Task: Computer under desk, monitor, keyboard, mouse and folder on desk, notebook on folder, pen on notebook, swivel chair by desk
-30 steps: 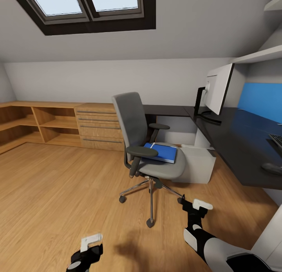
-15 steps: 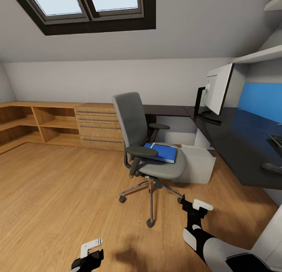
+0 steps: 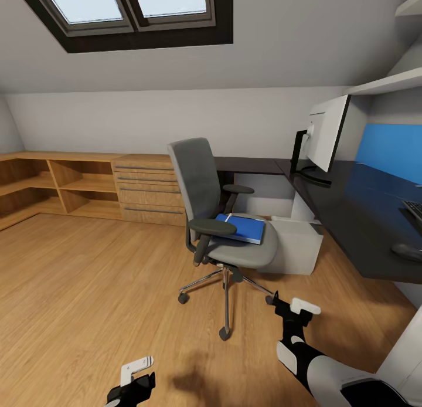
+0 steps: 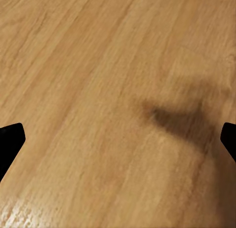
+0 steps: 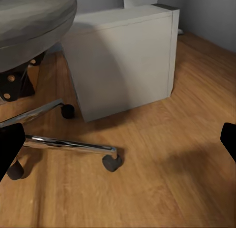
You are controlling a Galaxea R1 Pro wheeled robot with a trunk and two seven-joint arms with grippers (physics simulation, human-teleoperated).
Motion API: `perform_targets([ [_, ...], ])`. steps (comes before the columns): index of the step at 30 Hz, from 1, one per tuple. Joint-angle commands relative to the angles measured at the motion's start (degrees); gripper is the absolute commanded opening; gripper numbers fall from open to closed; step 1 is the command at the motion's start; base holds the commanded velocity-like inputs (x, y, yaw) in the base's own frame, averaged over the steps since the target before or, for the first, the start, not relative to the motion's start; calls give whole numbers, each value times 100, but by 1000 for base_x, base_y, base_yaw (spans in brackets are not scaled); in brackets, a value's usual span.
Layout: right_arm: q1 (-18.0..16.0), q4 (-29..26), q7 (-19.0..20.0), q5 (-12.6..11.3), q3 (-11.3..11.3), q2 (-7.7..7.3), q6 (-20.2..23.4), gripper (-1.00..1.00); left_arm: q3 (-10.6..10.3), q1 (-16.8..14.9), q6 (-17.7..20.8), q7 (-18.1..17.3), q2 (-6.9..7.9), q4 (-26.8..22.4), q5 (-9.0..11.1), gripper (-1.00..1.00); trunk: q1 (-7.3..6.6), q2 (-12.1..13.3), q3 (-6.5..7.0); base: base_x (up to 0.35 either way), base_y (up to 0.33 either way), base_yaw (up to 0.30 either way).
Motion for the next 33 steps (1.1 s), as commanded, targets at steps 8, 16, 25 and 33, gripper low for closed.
perform_targets([
  [8, -11, -628, 645, -315, -17, -469, 1446, 100, -9, -1, 22, 36, -2, -10, 50, 100, -1, -3, -6, 0, 0, 0],
  [16, -19, -1282, 1181, -1248, -145, -850, 2484, 100, -10, -1, 22, 36, -7, -10, 50, 100, -1, -3, -6, 0, 0, 0],
  [25, -37, -1531, 1451, -1873, -170, -1101, 2981, 100, -10, -1, 22, 36, -8, -10, 50, 100, -1, -3, -6, 0, 0, 0],
  [33, -39, -1542, 2353, -2037, -173, -1119, 2886, 100, -10, -1, 22, 36, -8, -10, 50, 100, -1, -3, -6, 0, 0, 0],
])
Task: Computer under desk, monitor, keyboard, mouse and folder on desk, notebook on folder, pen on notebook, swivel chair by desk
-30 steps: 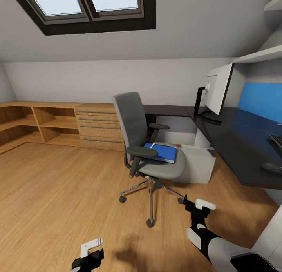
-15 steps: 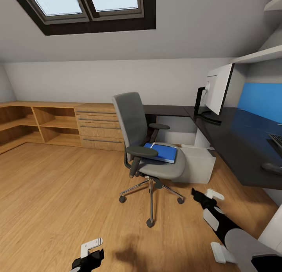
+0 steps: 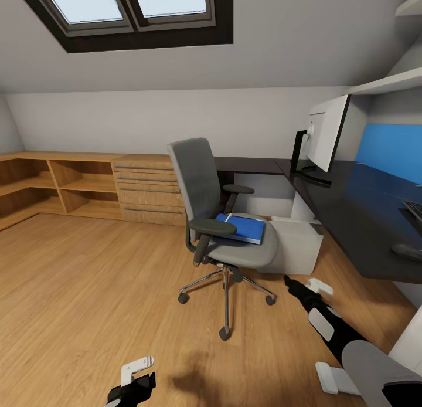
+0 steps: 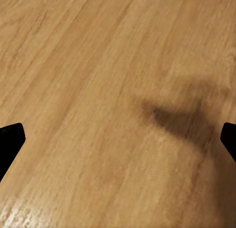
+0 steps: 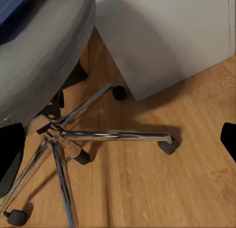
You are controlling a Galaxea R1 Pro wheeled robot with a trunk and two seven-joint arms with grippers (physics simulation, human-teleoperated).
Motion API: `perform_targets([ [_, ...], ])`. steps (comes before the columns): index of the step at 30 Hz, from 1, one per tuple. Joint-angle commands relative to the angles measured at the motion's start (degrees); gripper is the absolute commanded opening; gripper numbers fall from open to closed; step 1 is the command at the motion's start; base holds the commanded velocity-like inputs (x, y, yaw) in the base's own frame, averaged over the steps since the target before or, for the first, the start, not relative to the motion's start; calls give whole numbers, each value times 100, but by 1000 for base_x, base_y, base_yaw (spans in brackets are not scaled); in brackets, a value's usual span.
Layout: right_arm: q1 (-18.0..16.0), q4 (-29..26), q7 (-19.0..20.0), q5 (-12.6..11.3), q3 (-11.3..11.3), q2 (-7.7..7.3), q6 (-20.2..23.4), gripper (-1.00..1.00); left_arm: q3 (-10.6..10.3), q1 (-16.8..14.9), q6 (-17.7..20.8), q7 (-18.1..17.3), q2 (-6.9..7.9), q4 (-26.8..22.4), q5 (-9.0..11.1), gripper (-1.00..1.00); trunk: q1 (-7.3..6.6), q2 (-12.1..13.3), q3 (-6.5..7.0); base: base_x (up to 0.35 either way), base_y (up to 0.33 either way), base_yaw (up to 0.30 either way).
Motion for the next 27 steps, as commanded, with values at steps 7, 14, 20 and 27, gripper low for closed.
perform_targets([
  [7, -5, 12, 176, -77, 38, -15, -95, 100, -13, -1, 15, 37, -7, -9, 50, 100, -1, -2, -6, 0, 0, 0],
  [14, -5, 12, 189, -85, 35, -16, -98, 100, -16, -1, 14, 37, -8, -10, 50, 100, -1, -2, -6, 1, 0, 0],
  [20, -5, 12, 190, -87, 34, -19, -96, 100, -17, -1, 14, 37, -8, -2, 51, 100, -1, -2, -6, 61, 0, 0],
  [27, -5, 12, 184, -93, 26, -23, -101, 100, -17, -1, 14, 32, -8, -1, 50, 100, -1, -2, -6, 131, 0, 0],
])
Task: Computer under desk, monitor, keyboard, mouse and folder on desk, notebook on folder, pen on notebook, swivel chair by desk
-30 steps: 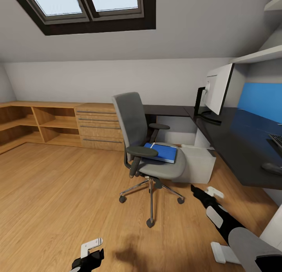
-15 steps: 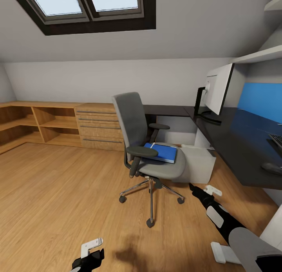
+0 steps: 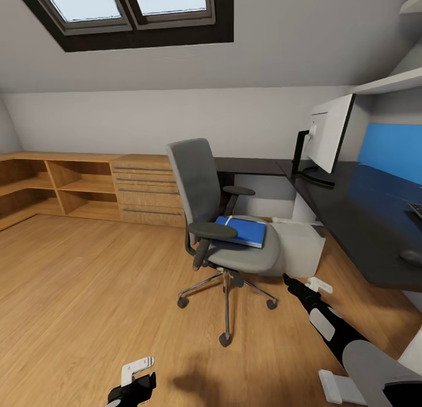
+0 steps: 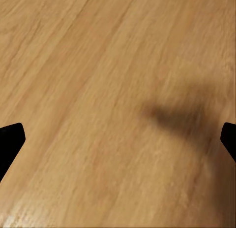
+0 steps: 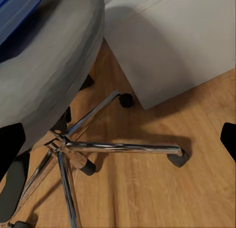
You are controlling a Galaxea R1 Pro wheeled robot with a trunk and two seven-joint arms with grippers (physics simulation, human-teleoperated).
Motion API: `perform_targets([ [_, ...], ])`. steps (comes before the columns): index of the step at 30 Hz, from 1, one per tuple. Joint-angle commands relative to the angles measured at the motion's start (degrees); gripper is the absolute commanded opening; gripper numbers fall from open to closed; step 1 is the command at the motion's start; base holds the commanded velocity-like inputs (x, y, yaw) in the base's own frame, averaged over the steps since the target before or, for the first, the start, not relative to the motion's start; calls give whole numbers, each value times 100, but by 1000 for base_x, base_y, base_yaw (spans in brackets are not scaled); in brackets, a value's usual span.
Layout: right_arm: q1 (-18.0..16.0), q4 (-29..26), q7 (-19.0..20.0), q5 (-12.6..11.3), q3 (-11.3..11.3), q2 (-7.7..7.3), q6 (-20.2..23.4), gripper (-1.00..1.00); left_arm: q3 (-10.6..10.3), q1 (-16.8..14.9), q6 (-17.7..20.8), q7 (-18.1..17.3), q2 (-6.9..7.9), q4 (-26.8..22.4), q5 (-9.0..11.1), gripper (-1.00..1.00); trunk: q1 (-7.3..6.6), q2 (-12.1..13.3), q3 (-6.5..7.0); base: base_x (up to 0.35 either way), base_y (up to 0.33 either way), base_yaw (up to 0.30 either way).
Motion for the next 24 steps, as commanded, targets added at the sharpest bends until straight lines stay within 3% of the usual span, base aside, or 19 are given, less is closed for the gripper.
perform_targets([
  [1, -5, 9, 13, -62, 44, -6, -30, 100, -9, -1, 22, 36, 1, -8, 50, 100, 1, -2, -6, 274, 0, 0],
  [11, -5, 9, -9, -64, 50, -4, -33, 100, -9, -1, 22, 33, 1, 70, 50, 100, 1, -2, -6, 267, 0, 0],
  [24, -5, 9, -11, -64, 52, 1, -33, 100, -9, -1, 22, 33, -6, 112, 50, 100, 1, -2, 29, 36, 0, -91],
])
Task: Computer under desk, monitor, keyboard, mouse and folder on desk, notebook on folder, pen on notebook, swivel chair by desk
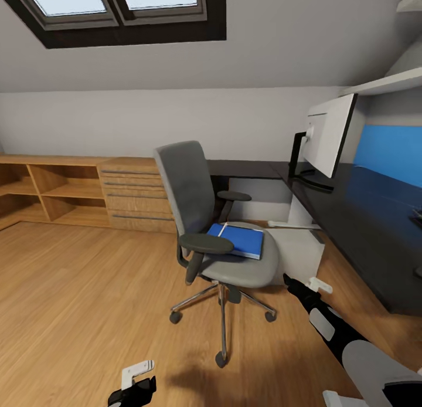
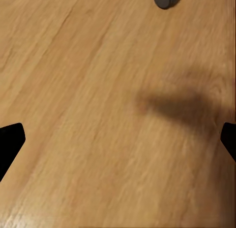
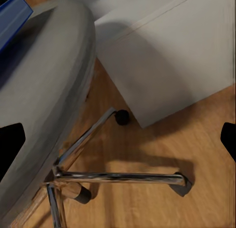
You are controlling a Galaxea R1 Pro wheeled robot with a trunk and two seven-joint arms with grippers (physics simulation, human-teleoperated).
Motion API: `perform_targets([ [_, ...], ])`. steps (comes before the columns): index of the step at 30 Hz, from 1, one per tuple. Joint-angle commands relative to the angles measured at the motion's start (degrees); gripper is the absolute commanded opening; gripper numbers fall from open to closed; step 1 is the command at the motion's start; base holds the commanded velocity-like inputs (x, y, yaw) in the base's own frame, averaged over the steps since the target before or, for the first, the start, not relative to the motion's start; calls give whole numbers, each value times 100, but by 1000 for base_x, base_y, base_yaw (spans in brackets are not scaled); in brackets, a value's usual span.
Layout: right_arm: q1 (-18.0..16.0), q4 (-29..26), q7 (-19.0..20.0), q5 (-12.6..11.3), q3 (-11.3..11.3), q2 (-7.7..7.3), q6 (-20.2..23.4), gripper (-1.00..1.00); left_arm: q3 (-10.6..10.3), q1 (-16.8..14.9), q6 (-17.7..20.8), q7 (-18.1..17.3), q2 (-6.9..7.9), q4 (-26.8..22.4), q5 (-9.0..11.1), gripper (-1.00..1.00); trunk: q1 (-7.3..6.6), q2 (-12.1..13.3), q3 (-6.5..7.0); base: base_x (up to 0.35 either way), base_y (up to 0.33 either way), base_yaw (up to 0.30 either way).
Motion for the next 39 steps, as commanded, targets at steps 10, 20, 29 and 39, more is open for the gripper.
perform_targets([
  [10, -6, 10, 23, -61, 43, -4, -30, 100, -9, 0, 23, 38, 0, -10, 51, 100, -1, -2, 39, 107, 101, -155],
  [20, -6, 10, 24, -61, 52, -4, -30, 100, -9, 0, 21, 38, 4, -6, 51, 100, -1, -2, 42, 59, 47, -11],
  [29, -6, 30, 18, -57, 45, -10, -29, 100, -2, 0, 16, 38, 7, -2, 51, 100, -1, -2, 43, 119, 53, 0],
  [39, -5, 36, 30, -61, 45, -8, -25, 100, -11, 0, -236, 31, 8, 79, 48, 100, -1, -2, 43, 201, 1, 0],
])
